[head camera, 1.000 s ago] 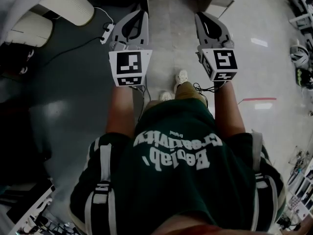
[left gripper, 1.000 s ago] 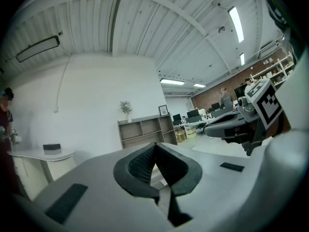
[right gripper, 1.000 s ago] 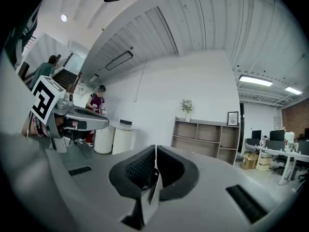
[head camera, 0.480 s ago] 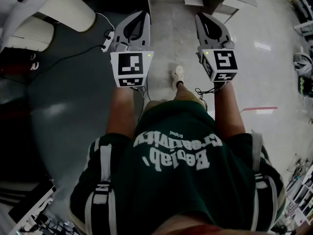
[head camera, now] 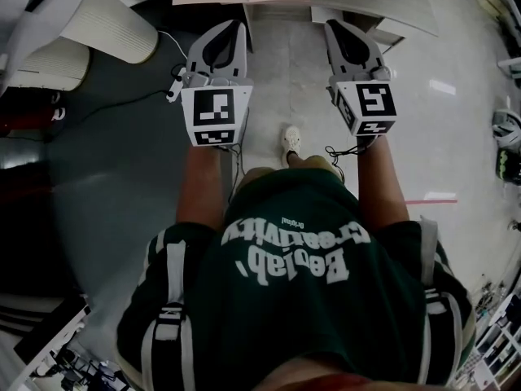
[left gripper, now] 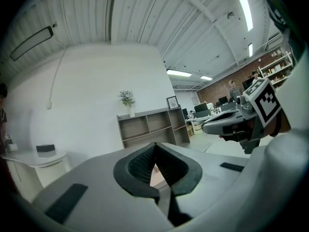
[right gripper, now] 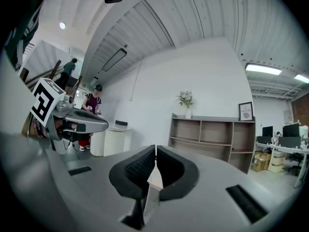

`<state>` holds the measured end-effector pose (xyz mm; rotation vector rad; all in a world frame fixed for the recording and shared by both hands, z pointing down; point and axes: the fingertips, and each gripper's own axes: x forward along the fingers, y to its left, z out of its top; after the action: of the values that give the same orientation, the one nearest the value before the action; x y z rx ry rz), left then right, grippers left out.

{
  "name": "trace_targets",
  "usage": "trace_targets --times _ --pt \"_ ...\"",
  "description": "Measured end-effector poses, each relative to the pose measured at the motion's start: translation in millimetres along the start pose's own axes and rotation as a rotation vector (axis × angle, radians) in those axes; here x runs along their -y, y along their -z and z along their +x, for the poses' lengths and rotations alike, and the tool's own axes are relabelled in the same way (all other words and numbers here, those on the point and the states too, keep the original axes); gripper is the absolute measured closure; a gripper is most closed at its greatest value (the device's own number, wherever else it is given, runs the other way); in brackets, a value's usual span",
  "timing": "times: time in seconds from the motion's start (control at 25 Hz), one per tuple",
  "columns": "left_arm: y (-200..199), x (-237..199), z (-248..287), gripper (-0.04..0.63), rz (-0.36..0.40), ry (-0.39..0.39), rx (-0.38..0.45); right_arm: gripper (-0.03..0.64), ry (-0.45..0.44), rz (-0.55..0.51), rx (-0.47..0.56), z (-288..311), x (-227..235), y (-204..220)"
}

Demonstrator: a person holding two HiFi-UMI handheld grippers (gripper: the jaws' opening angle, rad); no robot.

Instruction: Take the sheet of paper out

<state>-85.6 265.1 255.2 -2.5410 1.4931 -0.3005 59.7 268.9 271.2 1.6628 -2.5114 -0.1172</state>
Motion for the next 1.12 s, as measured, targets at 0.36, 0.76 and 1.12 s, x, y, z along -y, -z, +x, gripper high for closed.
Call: trace_targets --times 0.36,0.76,1.12 --pt "6.5 -13.0 93.0 0.577 0.013 -0.048 -0.040 0.580 -0.056 0.017 0.016 80.6 65.8 11.3" --pt "1.6 -3.5 145.6 0.577 0.026 -0.053 -0.050 0.580 -0.067 0.034 0.024 108.3 113.2 18.8" --pt "1.7 -12.4 166.9 0.577 0.029 -0.057 -0.043 0.580 -0.081 0.031 0.021 124.5 119.8 24.5"
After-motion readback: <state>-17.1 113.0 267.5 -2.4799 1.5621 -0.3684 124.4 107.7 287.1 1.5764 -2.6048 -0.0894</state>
